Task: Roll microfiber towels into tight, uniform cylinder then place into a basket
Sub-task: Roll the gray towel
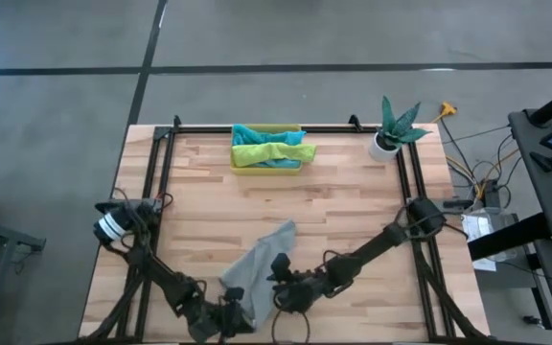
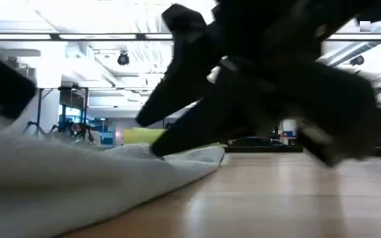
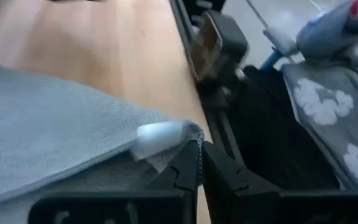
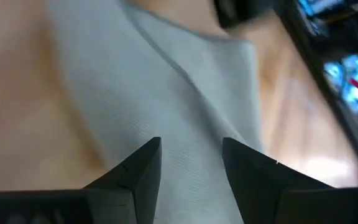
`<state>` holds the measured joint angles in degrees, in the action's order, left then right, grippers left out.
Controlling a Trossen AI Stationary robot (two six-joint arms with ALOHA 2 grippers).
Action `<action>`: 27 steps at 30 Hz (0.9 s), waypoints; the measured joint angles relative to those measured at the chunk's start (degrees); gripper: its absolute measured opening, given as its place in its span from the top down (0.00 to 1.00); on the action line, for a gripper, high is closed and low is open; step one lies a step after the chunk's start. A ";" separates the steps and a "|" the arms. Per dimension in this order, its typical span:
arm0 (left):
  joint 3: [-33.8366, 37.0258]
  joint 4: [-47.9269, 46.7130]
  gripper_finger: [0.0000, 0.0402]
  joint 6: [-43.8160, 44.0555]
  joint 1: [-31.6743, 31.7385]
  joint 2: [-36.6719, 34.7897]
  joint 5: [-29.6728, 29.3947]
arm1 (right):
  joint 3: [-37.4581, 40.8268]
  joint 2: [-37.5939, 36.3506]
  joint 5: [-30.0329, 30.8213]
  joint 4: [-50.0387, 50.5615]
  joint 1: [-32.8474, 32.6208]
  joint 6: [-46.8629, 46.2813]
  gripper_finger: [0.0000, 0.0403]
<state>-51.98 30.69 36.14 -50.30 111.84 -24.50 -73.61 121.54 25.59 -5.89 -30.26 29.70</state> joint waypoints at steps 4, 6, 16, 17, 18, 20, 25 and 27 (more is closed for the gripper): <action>-1.64 0.00 1.00 0.49 -1.57 1.61 -1.97 | -0.73 0.99 8.75 0.16 1.89 1.91 0.59; -2.36 0.69 1.00 0.50 -1.65 2.03 -2.06 | -0.60 1.03 11.75 1.16 3.19 2.30 0.58; -2.10 -0.11 1.00 -0.94 -1.54 1.92 -3.07 | 2.18 1.41 6.30 0.51 8.79 -3.54 0.54; -2.10 -0.22 1.00 -0.94 -1.54 1.92 -3.10 | 2.22 1.40 6.24 0.52 8.83 -3.52 0.54; -2.10 -0.30 1.00 -0.94 -1.54 1.92 -3.14 | 2.21 1.40 6.15 0.52 8.83 -3.51 0.54; -2.10 -0.29 1.00 -1.01 -1.54 1.90 -3.41 | 2.15 1.40 6.00 0.56 8.83 -3.41 0.54; -2.08 -0.32 1.00 -1.07 -1.54 1.87 -3.55 | 2.25 1.40 5.98 0.31 8.65 -3.24 0.54; -2.08 -0.32 1.00 -1.10 -1.52 1.83 -4.05 | 2.26 1.66 5.94 -0.24 8.65 -3.04 0.55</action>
<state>-54.06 30.37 35.04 -51.81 113.67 -28.55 -71.35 123.20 31.53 -6.13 -21.61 26.67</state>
